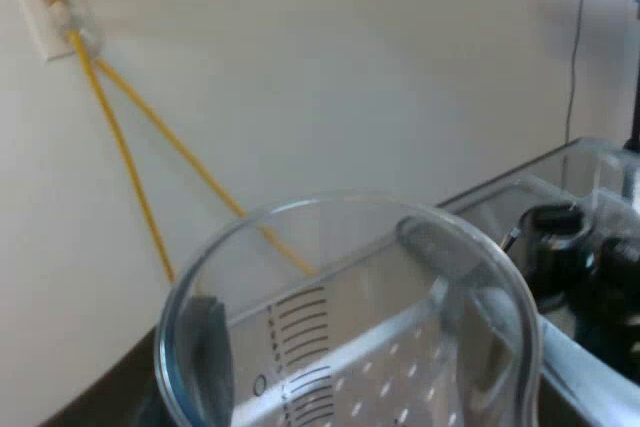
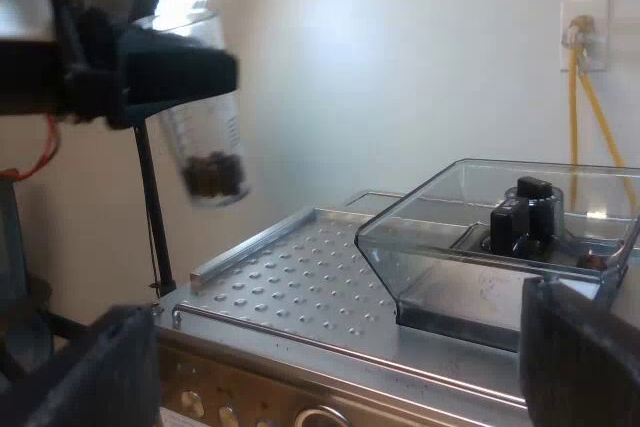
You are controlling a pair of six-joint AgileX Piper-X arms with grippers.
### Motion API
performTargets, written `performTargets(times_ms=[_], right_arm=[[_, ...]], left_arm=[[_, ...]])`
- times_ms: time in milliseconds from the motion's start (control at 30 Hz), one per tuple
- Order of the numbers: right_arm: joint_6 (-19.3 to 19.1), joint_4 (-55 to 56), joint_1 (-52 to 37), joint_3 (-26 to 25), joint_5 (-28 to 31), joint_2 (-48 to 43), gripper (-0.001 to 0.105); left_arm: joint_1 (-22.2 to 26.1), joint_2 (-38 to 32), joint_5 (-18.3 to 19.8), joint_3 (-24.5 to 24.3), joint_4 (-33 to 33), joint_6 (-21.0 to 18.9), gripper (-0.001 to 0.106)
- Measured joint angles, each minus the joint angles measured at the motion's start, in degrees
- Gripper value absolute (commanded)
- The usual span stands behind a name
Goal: Pour the beans into the coffee machine
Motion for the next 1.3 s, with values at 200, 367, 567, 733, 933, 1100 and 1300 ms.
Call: performTargets(times_ms=[200,367,567,733,933,1100,1300], right_arm=[[0.0,0.0,0.0,0.0,0.0,0.0,0.079],[0.0,0.3,0.0,0.0,0.0,0.0,0.079],[0.0,0.4,0.0,0.0,0.0,0.0,0.079],[0.0,0.4,0.0,0.0,0.0,0.0,0.079],[0.0,0.4,0.0,0.0,0.0,0.0,0.079],[0.0,1.2,0.0,0.0,0.0,0.0,0.079],[0.0,5.1,0.0,0.0,0.0,0.0,0.079]], left_arm=[[-1.7,5.3,-1.3,-7.3,0.1,1.0,0.032],[-1.7,10.4,-1.3,-14.3,1.8,1.0,0.032],[-2.6,15.8,-1.5,-20.1,3.3,1.1,0.032],[-4.4,19.8,-3.6,-23.0,3.3,5.0,0.032],[-6.4,22.7,-7.2,-24.6,3.3,14.0,0.032],[-7.8,23.6,-7.9,-24.8,2.8,24.4,0.032],[-8.8,23.9,-8.0,-24.8,2.5,38.2,0.032]])
